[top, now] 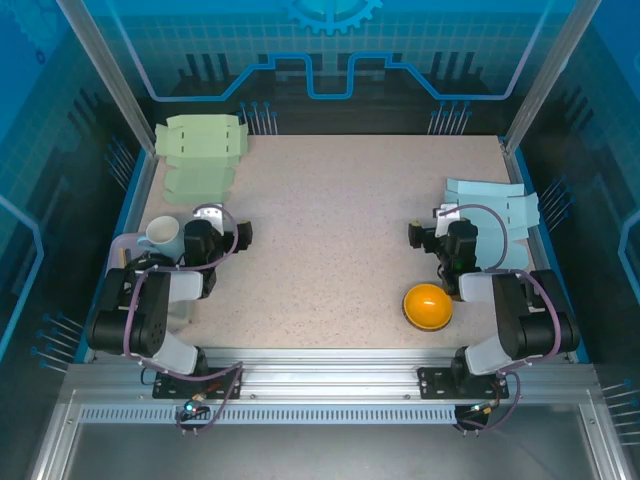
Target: Fold the paper box
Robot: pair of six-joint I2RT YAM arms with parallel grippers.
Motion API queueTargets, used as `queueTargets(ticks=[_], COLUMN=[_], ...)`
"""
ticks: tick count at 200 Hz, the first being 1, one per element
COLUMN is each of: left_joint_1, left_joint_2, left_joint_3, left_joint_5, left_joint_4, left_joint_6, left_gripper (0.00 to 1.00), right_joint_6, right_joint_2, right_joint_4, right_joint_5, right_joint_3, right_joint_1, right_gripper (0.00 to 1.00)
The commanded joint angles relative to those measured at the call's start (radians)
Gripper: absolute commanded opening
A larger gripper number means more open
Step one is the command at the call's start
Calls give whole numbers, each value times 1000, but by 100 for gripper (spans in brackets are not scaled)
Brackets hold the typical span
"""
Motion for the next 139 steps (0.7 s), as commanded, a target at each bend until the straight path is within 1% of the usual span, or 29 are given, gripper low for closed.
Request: queueTargets(ticks=[1,139], left_joint_1=[-1,6], left_joint_2=[2,3], left_joint_3=[0,-1], left_joint_5=[8,18], left_joint_4=[27,26], left_joint_6=[20,15], left_gripper=[99,99], right_joint_6=[-2,-1], right_joint_2=[6,6], right_joint_4=[4,3], right_joint_5=[2,-4], right_joint_3=[13,14], right_joint_1=[4,1], right_gripper=[100,100])
